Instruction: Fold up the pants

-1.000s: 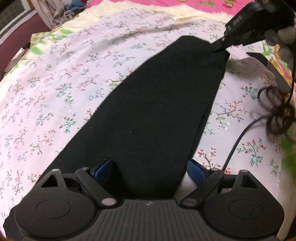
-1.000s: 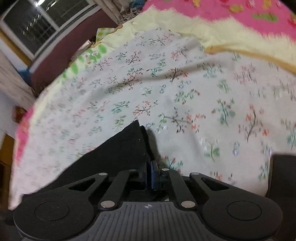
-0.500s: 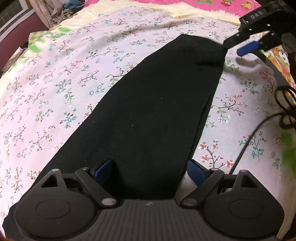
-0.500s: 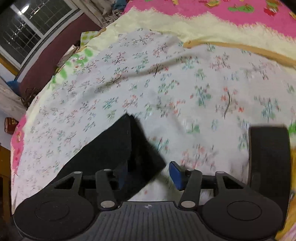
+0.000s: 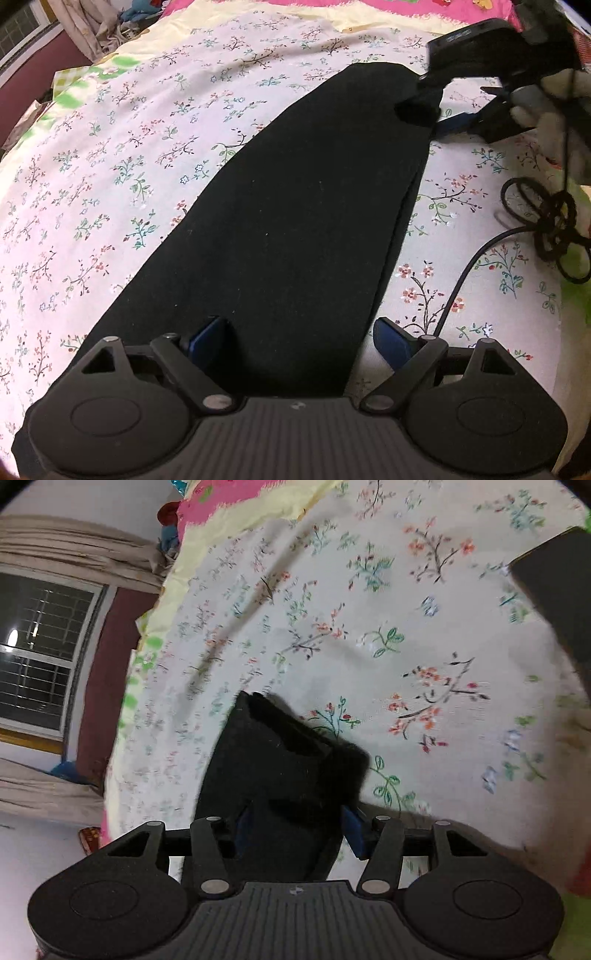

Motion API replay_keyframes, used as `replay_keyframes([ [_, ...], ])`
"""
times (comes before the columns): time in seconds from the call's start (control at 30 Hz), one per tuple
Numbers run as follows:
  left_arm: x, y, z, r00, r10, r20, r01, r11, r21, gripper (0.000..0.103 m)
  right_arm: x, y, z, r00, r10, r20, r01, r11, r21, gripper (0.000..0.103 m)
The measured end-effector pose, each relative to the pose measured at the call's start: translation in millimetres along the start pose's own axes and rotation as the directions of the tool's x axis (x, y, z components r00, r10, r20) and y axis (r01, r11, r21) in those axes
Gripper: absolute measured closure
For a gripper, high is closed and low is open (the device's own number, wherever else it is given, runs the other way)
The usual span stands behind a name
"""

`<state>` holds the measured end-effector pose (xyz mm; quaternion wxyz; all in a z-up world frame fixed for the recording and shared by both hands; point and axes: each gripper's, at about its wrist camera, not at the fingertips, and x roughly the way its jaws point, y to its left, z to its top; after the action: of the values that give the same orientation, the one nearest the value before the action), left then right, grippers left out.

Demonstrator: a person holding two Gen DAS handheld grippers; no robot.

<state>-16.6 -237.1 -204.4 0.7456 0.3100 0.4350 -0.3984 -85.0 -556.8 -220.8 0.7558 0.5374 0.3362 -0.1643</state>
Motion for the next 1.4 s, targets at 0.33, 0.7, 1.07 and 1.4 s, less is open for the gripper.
replay_keyframes([
  [0.33, 0.6, 0.6, -3.9, 1.000, -0.001, 0.002, 0.001, 1.000, -0.028, 0.006, -19.9, 12.5, 1.0, 0.993, 0.114, 0.045, -0.115, 0.993, 0.023, 0.103],
  [0.7, -14.6, 23.1, -23.8, 0.999, 0.037, 0.031, -0.032, 0.990, -0.137, 0.006, -16.3, 108.4, -23.2, 0.982, 0.169, -0.082, -0.186, 0.935, -0.301, 0.103],
  [1.07, -33.8, 33.9, -52.7, 0.990, 0.044, 0.133, -0.009, 0.969, -0.248, 0.006, 27.8, 194.3, -112.3, 0.912, 0.170, -0.374, -0.345, 0.809, -0.475, 0.103],
  [1.4, -20.7, 44.5, -62.1, 0.973, 0.028, 0.229, 0.061, 0.925, -0.374, 0.006, 48.7, 229.0, -153.1, 0.869, 0.123, -0.479, -0.393, 0.760, -0.517, 0.103],
])
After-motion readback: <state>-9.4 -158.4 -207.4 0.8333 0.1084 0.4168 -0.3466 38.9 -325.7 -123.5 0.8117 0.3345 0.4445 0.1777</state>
